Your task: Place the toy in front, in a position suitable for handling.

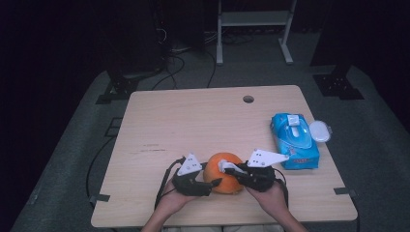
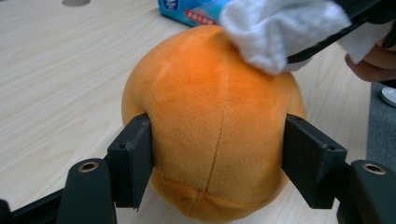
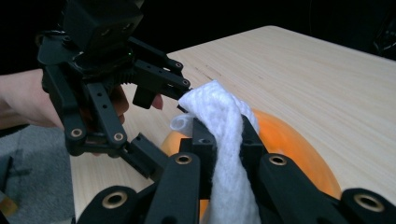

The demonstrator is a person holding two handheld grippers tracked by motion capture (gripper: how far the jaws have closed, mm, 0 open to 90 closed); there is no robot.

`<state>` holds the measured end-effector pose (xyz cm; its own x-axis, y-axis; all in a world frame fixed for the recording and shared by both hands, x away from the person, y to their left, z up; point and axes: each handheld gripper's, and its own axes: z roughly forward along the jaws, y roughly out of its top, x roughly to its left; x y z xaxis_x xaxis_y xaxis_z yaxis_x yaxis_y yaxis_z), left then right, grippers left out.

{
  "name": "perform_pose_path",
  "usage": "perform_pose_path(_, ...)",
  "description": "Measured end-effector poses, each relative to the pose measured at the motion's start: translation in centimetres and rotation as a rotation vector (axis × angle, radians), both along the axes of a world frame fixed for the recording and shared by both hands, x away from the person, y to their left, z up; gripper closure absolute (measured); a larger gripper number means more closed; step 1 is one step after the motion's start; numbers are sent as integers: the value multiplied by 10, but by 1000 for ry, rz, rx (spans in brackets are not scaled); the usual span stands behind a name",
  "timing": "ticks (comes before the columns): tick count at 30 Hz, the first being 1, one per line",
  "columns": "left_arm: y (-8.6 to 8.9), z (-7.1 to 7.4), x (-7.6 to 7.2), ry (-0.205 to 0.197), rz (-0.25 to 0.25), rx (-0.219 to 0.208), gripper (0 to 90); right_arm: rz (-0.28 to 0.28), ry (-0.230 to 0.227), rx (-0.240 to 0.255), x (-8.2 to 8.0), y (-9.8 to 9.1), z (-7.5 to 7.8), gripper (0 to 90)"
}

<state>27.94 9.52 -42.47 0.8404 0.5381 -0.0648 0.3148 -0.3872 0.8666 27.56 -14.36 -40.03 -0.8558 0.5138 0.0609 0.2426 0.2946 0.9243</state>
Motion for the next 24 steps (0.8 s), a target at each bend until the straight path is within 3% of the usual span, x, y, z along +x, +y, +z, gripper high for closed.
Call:
perform_pose_path(2,0,-1,2,16,-9,-19,292,-18,5,-11,3,-5,-1,817)
perform_pose_path(4,0,-3,4,40,-5,-42,216,-45,29,-2,9,-13,-5,818)
perform_pose_path(6,-1,-4,5,39,2,-47,175,-64,58,20,14,-20,-7,817)
perform_pose_path(9,-5,-3,1,-8,15,-24,255,-59,46,15,11,-16,-4,817)
perform_pose_path(14,-17,3,-7,-77,16,11,310,33,-3,1,-7,6,3,817)
perform_pose_path(17,-17,2,-6,-69,22,-9,276,23,-21,-31,-6,7,4,818)
perform_pose_path(20,-17,2,-6,-59,26,-24,235,-28,-24,-38,0,-5,6,818)
perform_pose_path(22,-21,3,-7,-72,27,-12,238,-38,-14,-27,1,-8,6,818)
perform_pose_path(24,-24,3,-8,-89,24,10,241,-9,-17,-32,-4,0,5,817)
